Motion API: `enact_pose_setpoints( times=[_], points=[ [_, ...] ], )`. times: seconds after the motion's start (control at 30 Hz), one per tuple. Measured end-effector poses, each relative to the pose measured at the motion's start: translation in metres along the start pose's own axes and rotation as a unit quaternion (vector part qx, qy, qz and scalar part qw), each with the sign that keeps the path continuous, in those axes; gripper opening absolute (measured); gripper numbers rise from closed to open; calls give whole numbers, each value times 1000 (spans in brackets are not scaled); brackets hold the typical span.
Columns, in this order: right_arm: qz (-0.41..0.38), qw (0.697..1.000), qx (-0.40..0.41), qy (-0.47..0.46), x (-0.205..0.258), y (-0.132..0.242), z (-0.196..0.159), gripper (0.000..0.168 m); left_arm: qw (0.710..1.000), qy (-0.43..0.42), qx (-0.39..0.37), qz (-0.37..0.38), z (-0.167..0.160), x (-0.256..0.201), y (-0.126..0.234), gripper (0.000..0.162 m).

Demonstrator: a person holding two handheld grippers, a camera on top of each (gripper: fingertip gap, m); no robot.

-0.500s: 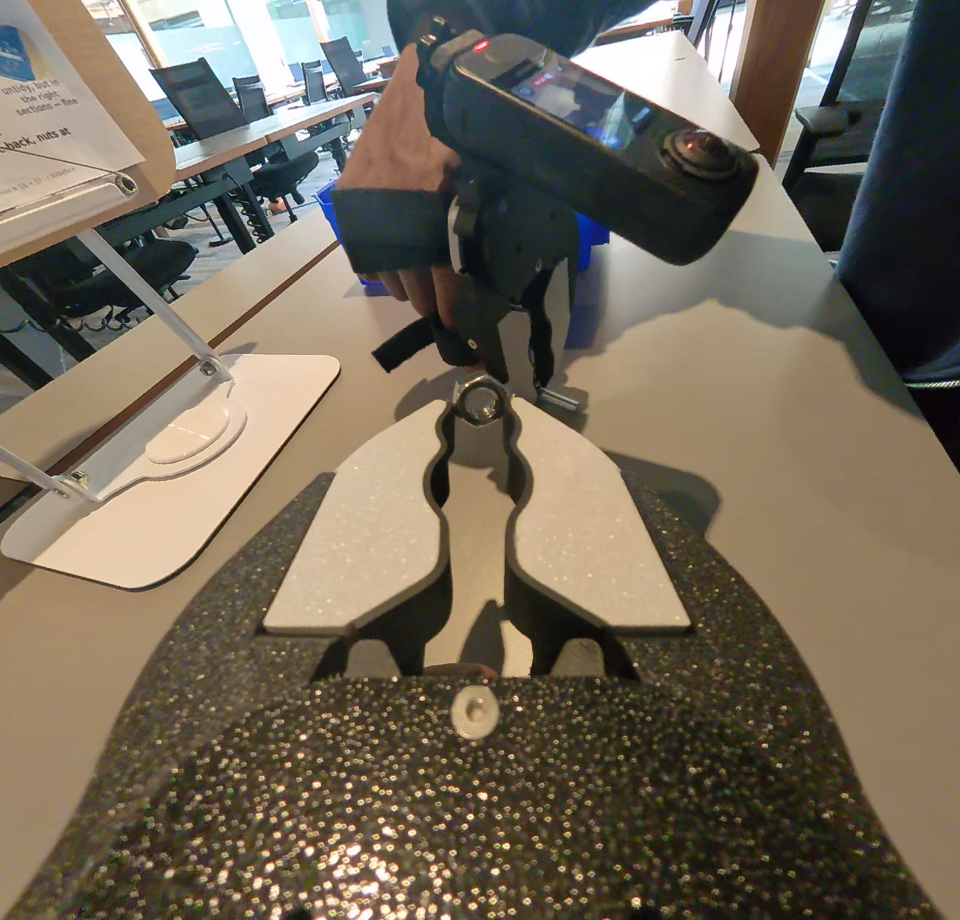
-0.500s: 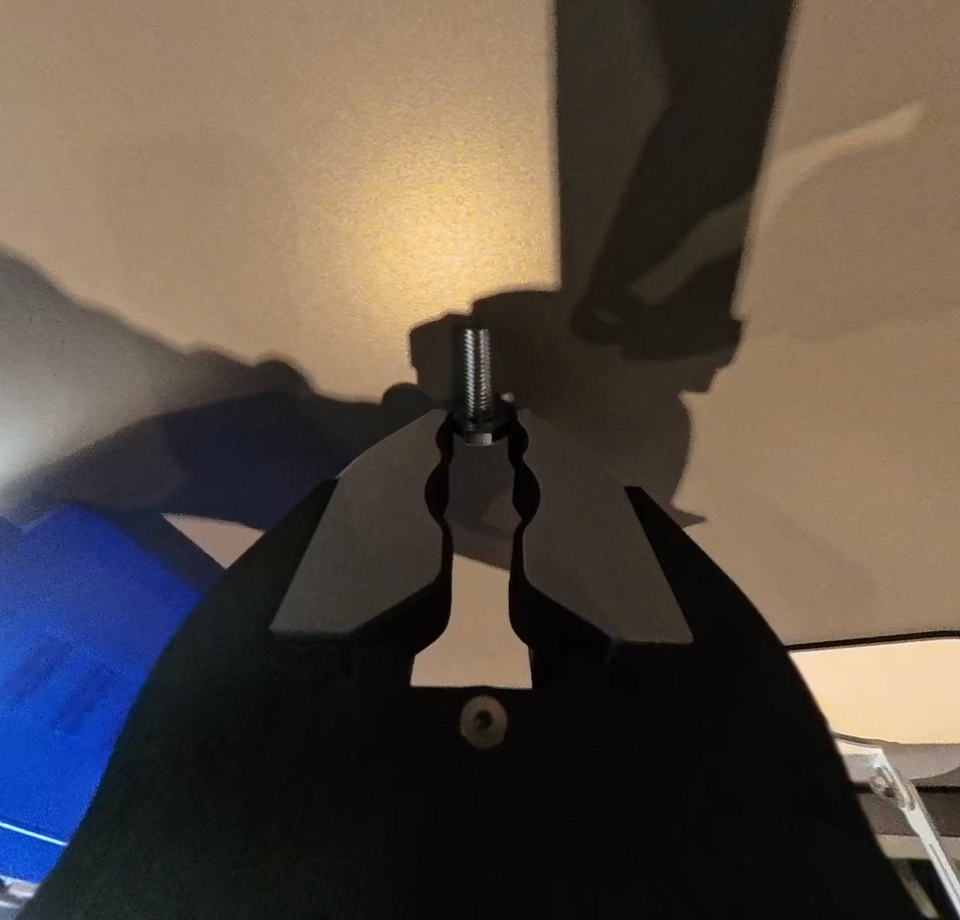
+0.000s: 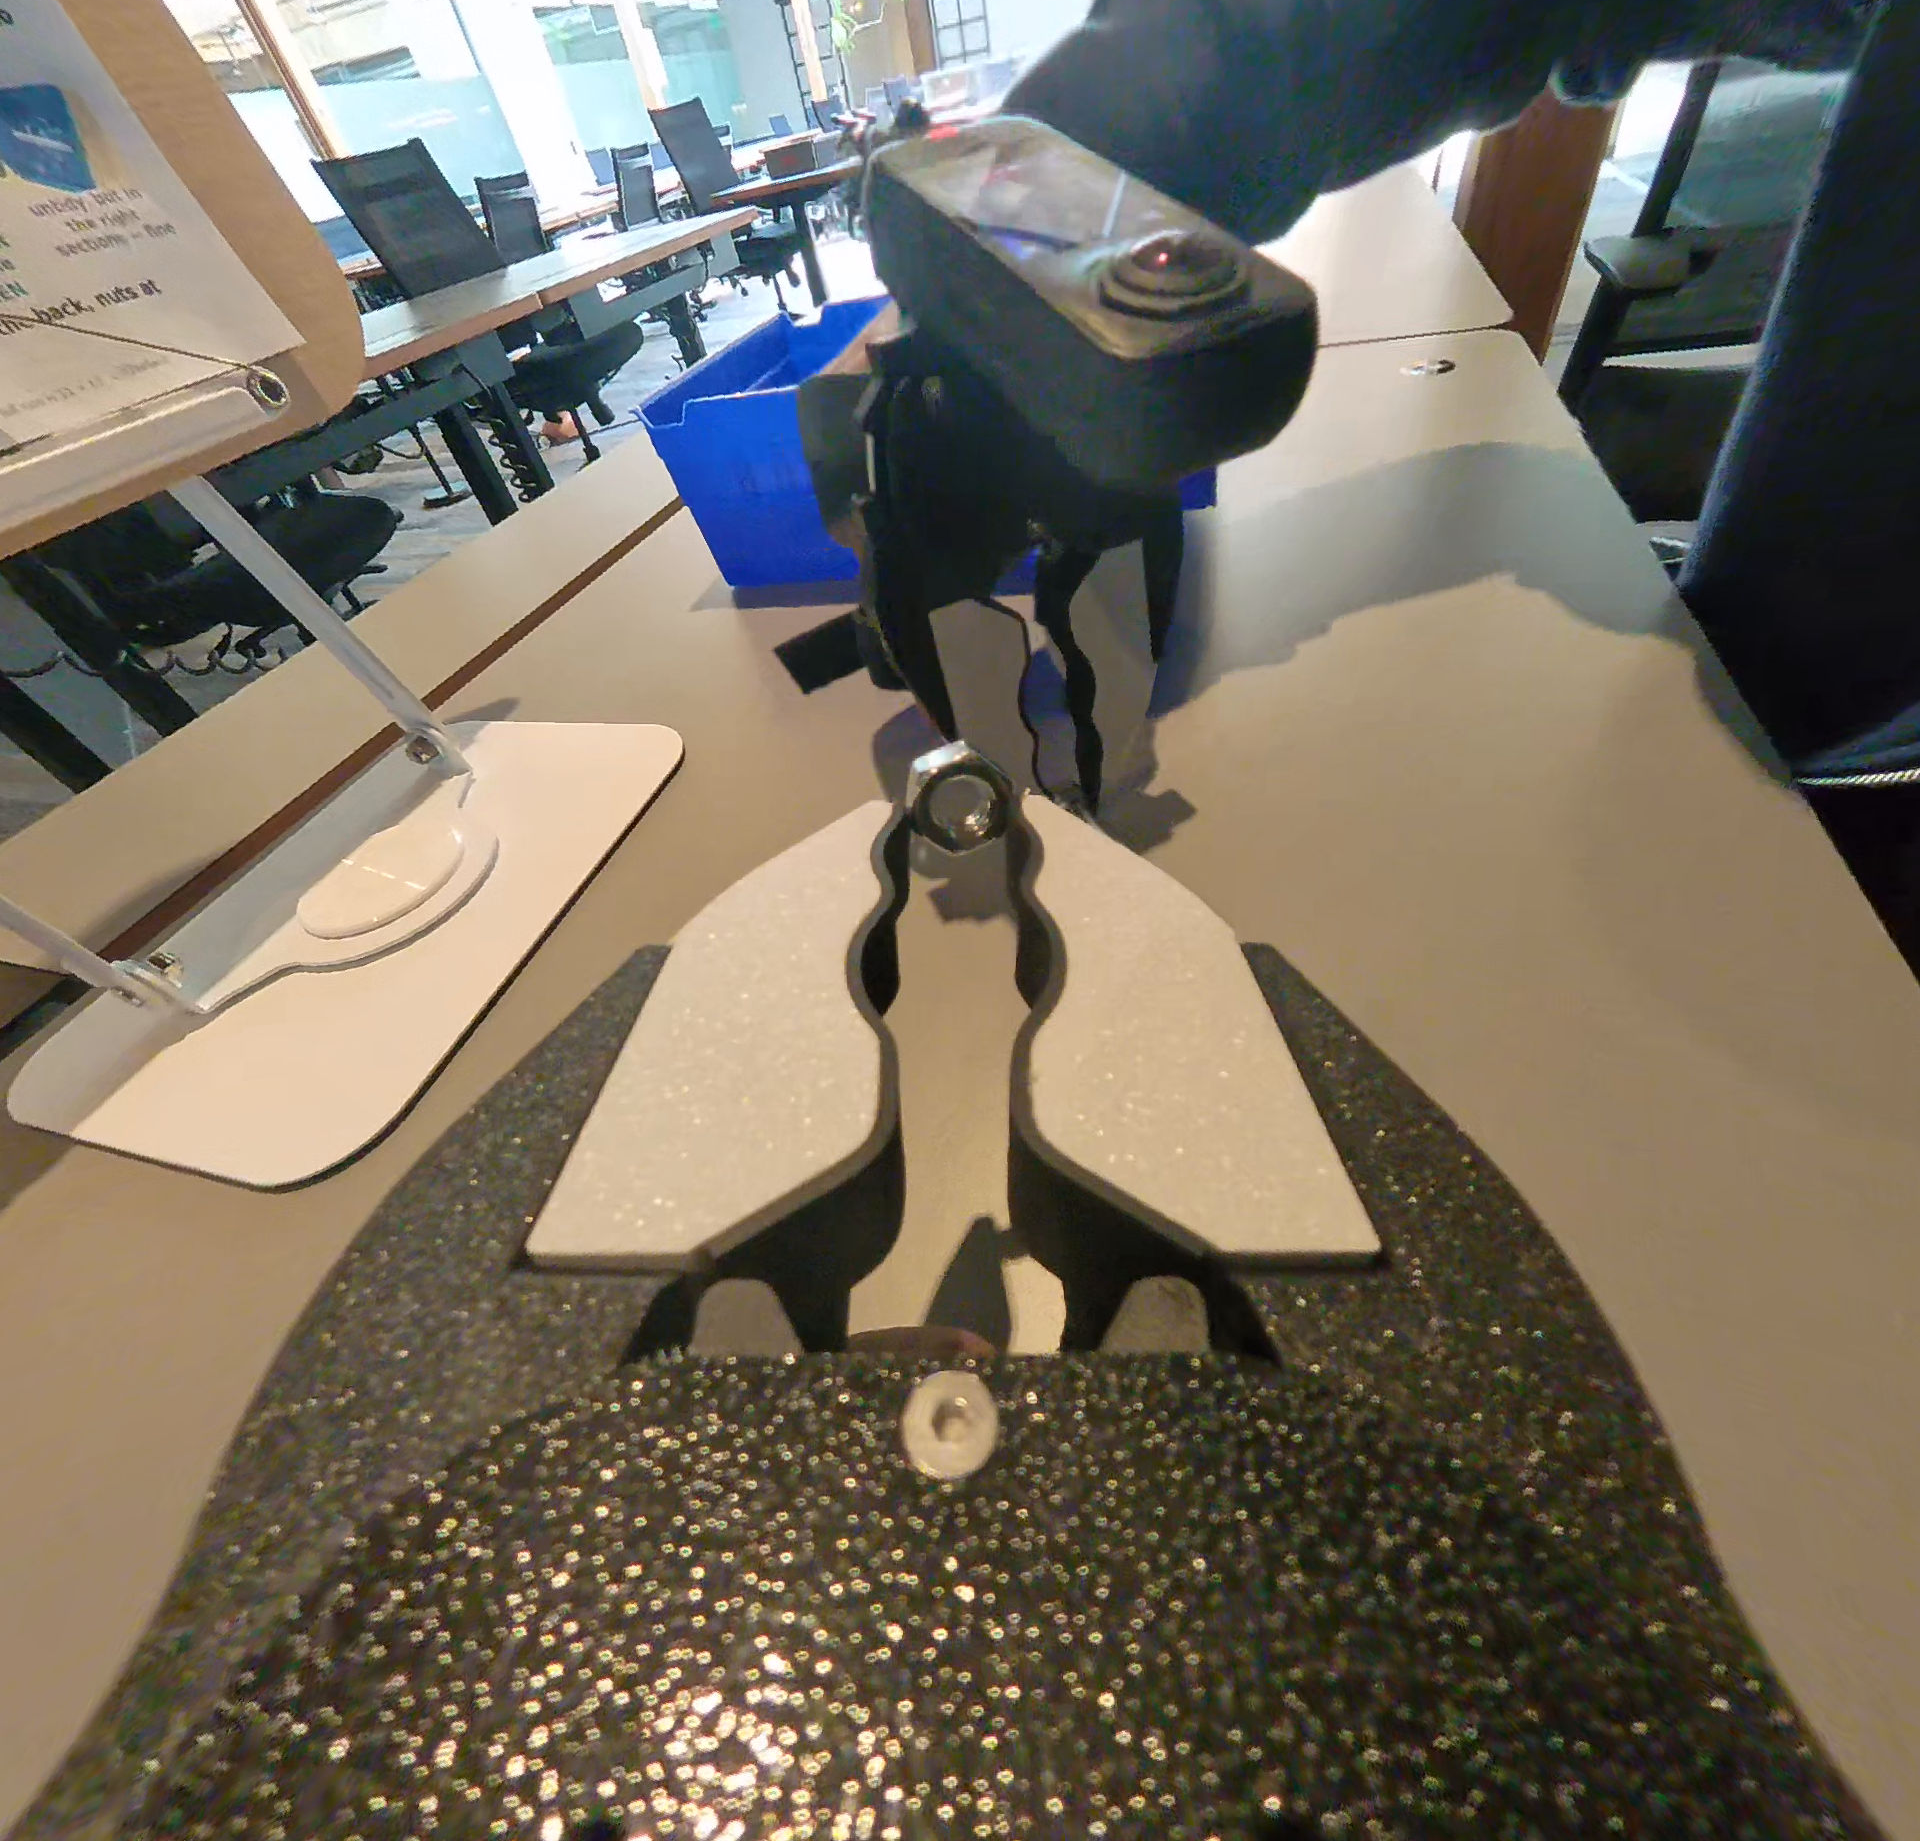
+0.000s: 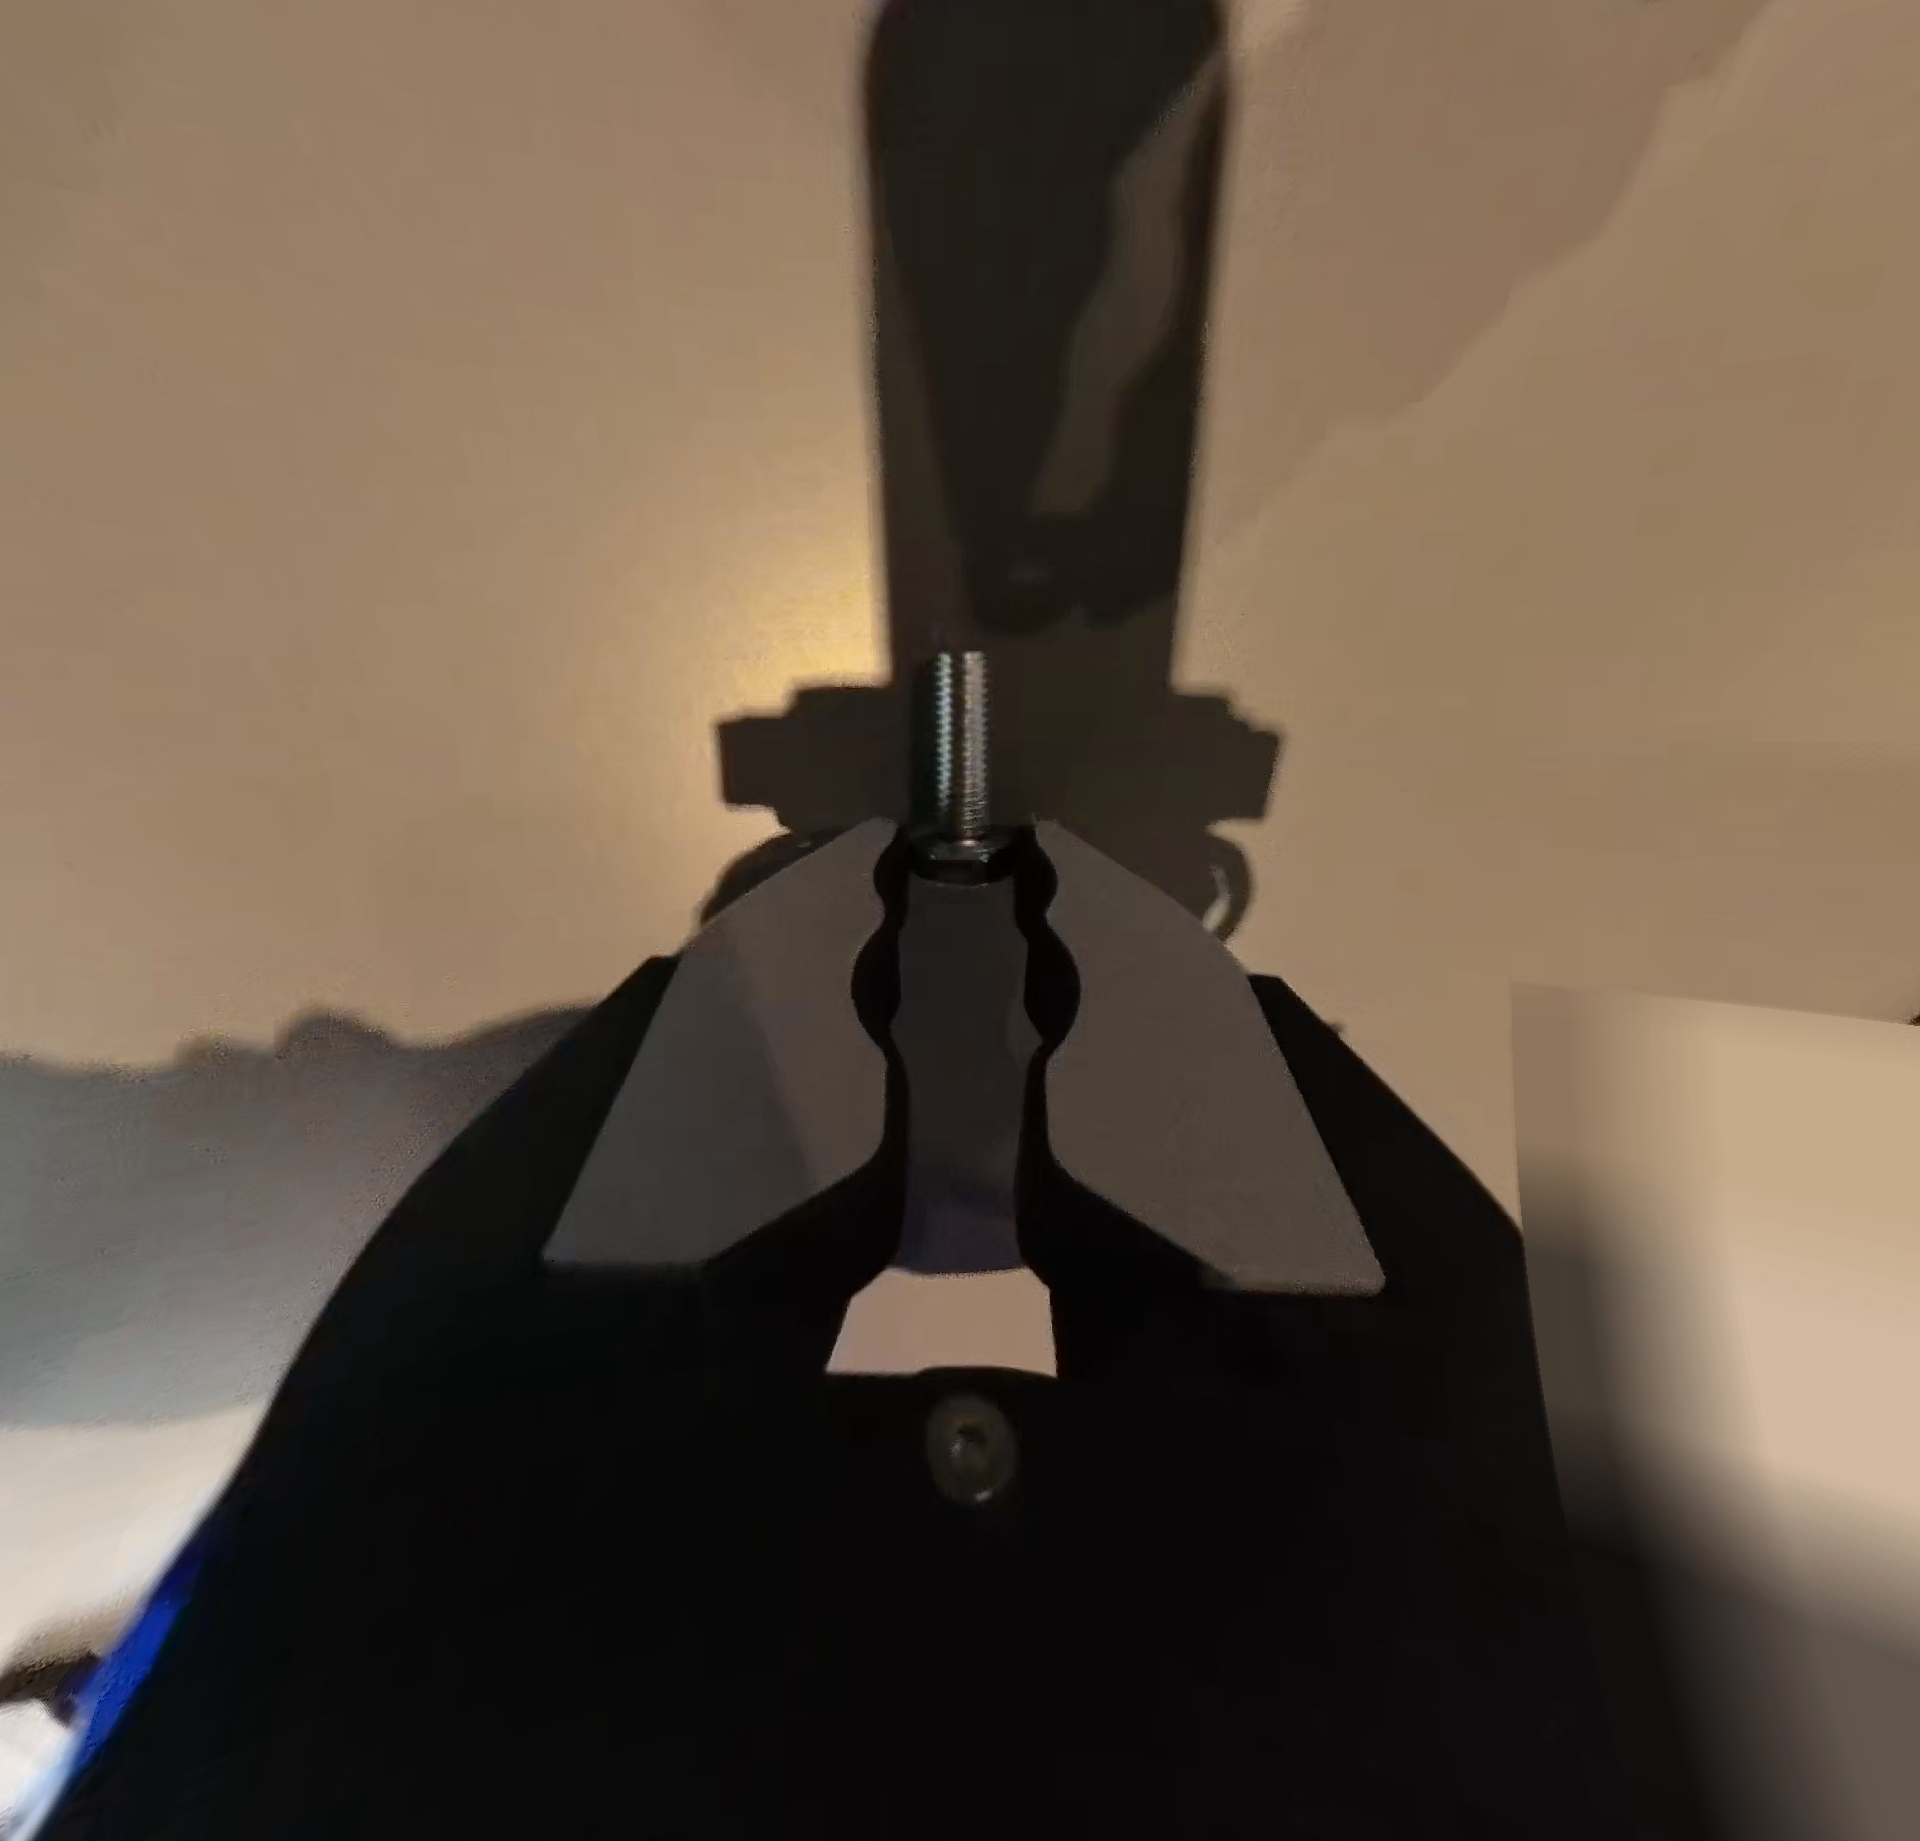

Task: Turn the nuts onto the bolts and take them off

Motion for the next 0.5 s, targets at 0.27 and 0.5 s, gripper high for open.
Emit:
enact_pose_setpoints(
  times=[0.27,0.5],
  points=[
    [-146,980,22,-129,22,-3,10,19,1000,-5,0,5,1,-1,1,17],
    [-193,961,58,-191,39,-5,16,19,1000,-8,-2,3,2,-2,0,17]
  ],
)
Point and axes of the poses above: each gripper's, where its closed fingertips meet, y back along the fingers, z out of its top, x = y × z across the jaws, the point moved 10 cm from there along y, back along the fingers, and after that the axes turned 4 degrees about -y, right-handed, at the moved point
